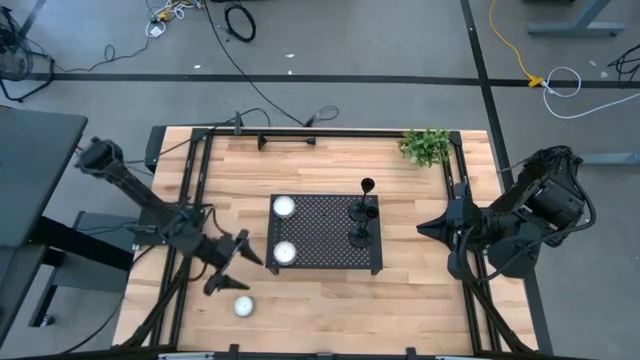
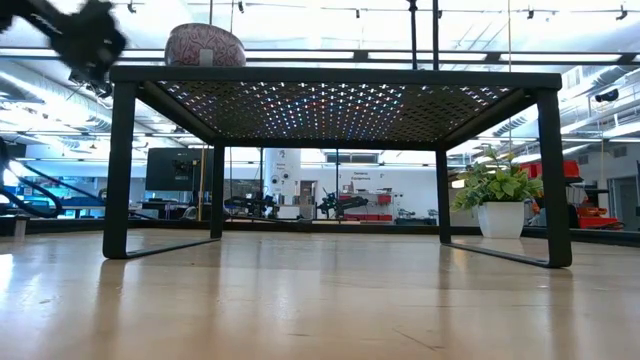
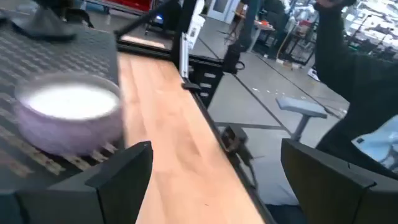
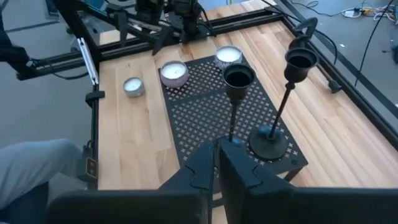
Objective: Pick & Place candle stick holders
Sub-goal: Put the blue patterned scented candle on the shelf aligned with the other scented candles
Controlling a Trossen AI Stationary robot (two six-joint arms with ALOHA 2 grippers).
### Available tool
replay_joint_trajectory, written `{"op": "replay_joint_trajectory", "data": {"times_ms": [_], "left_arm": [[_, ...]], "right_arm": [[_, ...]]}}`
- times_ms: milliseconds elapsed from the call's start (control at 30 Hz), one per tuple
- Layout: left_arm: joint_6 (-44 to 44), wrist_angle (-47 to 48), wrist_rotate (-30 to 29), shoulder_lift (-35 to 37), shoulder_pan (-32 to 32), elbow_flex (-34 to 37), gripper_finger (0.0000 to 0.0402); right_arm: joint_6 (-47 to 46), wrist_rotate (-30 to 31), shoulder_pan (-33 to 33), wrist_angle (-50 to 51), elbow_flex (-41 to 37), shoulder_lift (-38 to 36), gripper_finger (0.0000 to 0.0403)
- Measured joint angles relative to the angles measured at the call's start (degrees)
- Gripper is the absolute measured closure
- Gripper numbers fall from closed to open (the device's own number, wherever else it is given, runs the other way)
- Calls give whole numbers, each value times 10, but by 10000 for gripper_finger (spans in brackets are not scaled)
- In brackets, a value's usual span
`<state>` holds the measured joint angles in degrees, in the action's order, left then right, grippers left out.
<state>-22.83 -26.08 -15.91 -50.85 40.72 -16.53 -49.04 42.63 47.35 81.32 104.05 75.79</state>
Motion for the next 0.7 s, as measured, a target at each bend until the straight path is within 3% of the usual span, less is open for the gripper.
{"op": "replay_joint_trajectory", "data": {"times_ms": [267, 467, 700], "left_arm": [[-156, 118, -180, -12, 160, 0, 51], [-279, 137, -206, -47, 240, 0, 51], [-423, 137, -217, -141, 291, 0, 51]], "right_arm": [[0, 4, 0, -35, 0, 0, 382], [0, 4, 0, -64, 0, 0, 382], [0, 4, 0, -99, 0, 0, 383]]}}
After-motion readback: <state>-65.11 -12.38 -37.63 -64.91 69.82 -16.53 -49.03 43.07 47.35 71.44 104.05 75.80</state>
